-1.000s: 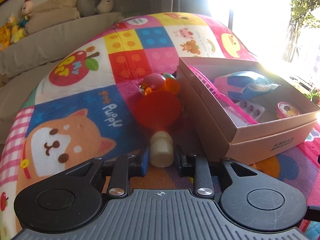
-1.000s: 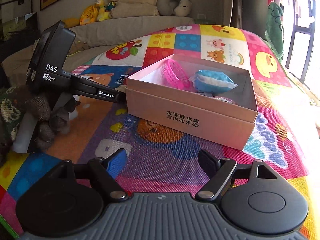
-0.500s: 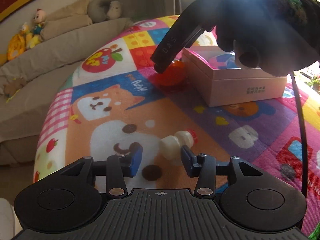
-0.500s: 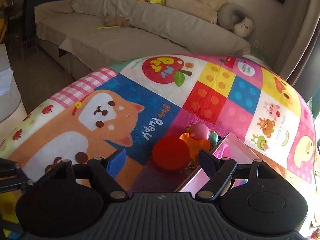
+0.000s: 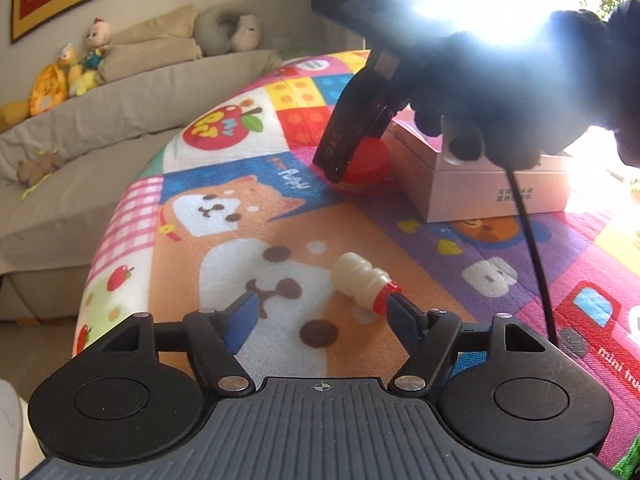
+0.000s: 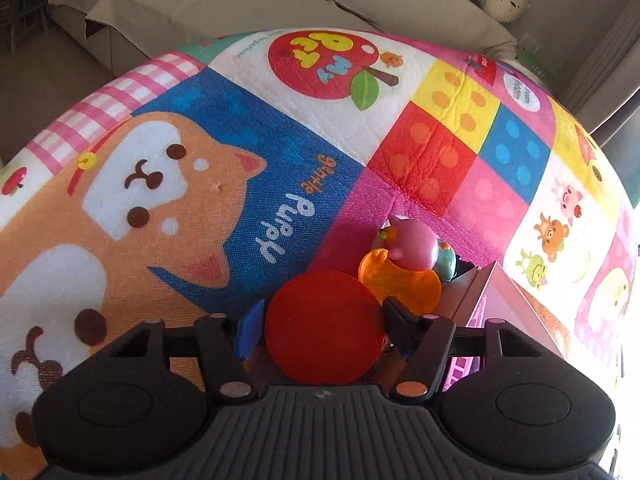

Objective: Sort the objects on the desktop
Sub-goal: 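Grasp the red round lid with the right tool while the left tool reaches for the white bottle, then grasp the small white bottle with the left tool while the right tool holds the red lid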

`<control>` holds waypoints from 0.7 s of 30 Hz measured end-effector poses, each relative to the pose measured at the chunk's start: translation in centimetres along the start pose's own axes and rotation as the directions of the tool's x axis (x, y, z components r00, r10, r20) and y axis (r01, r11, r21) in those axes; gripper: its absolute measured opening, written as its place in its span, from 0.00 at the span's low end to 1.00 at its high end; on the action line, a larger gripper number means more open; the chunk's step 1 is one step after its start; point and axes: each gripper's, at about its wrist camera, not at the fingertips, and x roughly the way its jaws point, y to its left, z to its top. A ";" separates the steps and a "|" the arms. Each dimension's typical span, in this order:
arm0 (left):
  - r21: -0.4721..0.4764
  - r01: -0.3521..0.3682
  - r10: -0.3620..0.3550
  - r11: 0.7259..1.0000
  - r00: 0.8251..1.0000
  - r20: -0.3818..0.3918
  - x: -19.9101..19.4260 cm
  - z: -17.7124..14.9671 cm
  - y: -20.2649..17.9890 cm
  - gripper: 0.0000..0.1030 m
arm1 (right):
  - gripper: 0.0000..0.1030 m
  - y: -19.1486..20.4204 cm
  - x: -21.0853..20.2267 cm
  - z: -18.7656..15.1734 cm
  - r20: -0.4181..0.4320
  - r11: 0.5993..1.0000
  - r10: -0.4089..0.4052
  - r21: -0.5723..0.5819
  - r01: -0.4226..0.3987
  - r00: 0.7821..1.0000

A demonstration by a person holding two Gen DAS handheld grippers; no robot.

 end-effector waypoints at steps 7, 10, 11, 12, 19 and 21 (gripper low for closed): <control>0.001 0.046 -0.046 0.999 0.999 -0.017 0.4 0.3 -0.6 0.80 | 0.62 -1.0 -11.0 -8.7 0.190 0.982 0.150 0.088 -0.169 0.970; 0.002 0.069 -0.069 0.998 0.997 -0.025 1.2 0.9 -0.9 0.81 | 0.62 -1.7 -13.8 -12.7 0.217 0.978 0.131 0.131 -0.162 0.967; 0.001 0.075 -0.075 0.997 0.997 -0.027 1.5 1.1 -1.0 0.82 | 0.62 -2.1 -14.3 -14.1 0.216 0.974 0.125 0.157 -0.161 0.968; -0.002 0.082 -0.082 0.997 0.996 -0.031 2.0 1.4 -1.1 0.82 | 0.62 -2.3 -14.5 -15.4 0.204 0.971 0.116 0.181 -0.154 0.972; -0.060 0.171 -0.176 0.983 0.980 -0.093 4.1 2.5 -1.6 0.83 | 0.62 -2.0 -12.7 -21.6 0.115 0.954 0.074 0.281 -0.104 0.991; -0.067 0.221 -0.227 0.973 0.968 -0.104 3.6 2.4 -2.0 0.84 | 0.62 -2.0 -13.0 -22.2 0.146 0.952 0.064 0.289 -0.104 0.987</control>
